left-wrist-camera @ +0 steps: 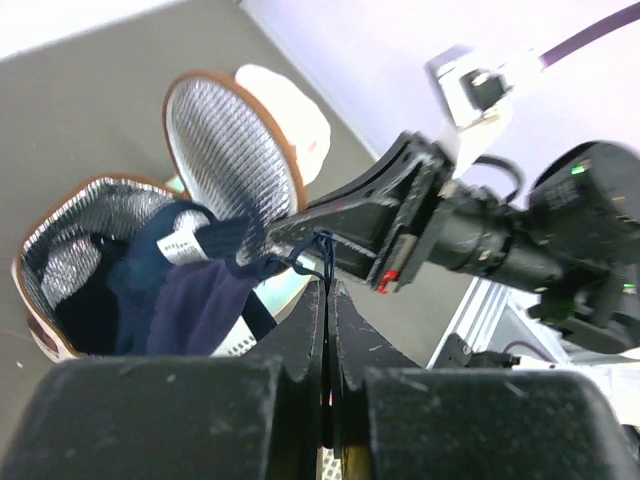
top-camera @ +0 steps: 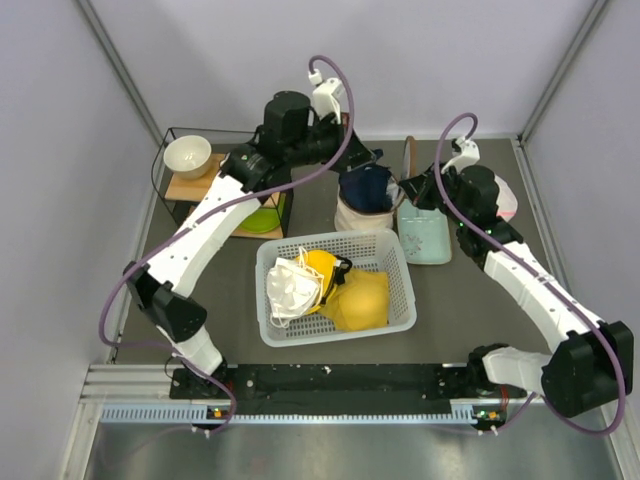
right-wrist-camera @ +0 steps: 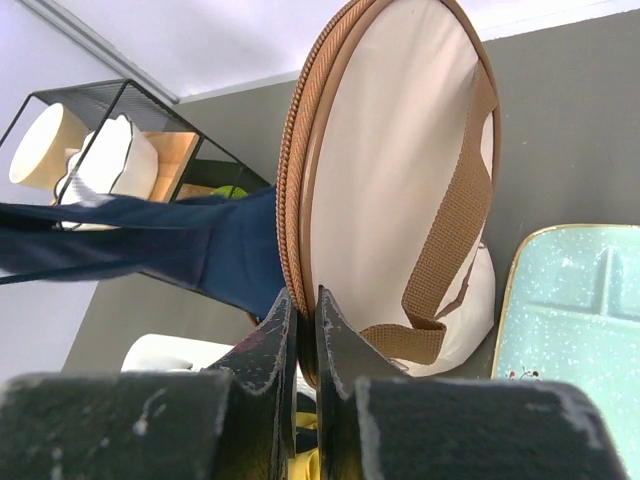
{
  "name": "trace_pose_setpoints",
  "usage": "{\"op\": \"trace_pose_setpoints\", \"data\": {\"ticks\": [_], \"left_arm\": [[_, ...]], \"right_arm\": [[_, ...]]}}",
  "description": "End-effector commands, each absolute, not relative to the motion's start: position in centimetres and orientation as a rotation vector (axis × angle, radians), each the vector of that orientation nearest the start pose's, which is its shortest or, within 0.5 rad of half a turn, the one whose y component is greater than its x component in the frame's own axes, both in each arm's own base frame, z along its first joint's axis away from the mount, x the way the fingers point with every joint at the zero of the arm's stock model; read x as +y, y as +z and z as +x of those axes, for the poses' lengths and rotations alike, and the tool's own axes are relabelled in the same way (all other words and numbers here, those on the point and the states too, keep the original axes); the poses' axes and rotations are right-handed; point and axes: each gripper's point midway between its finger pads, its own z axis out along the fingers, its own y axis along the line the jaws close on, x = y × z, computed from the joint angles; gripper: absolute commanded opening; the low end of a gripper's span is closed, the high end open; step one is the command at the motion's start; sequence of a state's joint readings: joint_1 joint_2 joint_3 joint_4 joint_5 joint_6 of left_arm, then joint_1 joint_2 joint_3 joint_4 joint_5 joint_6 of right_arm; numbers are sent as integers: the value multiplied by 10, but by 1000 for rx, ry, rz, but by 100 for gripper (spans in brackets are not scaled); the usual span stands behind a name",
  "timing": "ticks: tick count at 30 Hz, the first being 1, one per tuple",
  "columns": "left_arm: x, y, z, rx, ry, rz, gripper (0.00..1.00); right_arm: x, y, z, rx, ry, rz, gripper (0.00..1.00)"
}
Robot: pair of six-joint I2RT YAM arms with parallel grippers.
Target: Unzip the laundry bag and remove the bra
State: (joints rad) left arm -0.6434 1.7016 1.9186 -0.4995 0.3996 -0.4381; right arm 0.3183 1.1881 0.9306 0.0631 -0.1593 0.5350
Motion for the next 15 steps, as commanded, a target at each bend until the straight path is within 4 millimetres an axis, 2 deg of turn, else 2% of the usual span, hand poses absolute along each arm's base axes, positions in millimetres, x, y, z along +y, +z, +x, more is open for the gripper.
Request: {"op": "trace_pose_setpoints", "data": {"ticks": [1,2,4,5,10,15], "left_arm": [[-332,503,313,1610,-1122,459,0],[-326,520,312,1565,-1109,450,0],[-322,533,315,1538,-1079,432,0],[-318,551,310,1500,-1082,430,0],[-315,575,306,1441,-1107,423,0],[-299,619,289,1321,-1138,380,0]], "right_arm": [[169,305,368,1728,762,77,0],[169,305,368,1724,760,77,0],[169,304,368,1724,761,83,0],[168,302,368,1727,760,86,0],[170,300,366,1720,783,101,0],[172,300,367,1723,800,97,0]]}}
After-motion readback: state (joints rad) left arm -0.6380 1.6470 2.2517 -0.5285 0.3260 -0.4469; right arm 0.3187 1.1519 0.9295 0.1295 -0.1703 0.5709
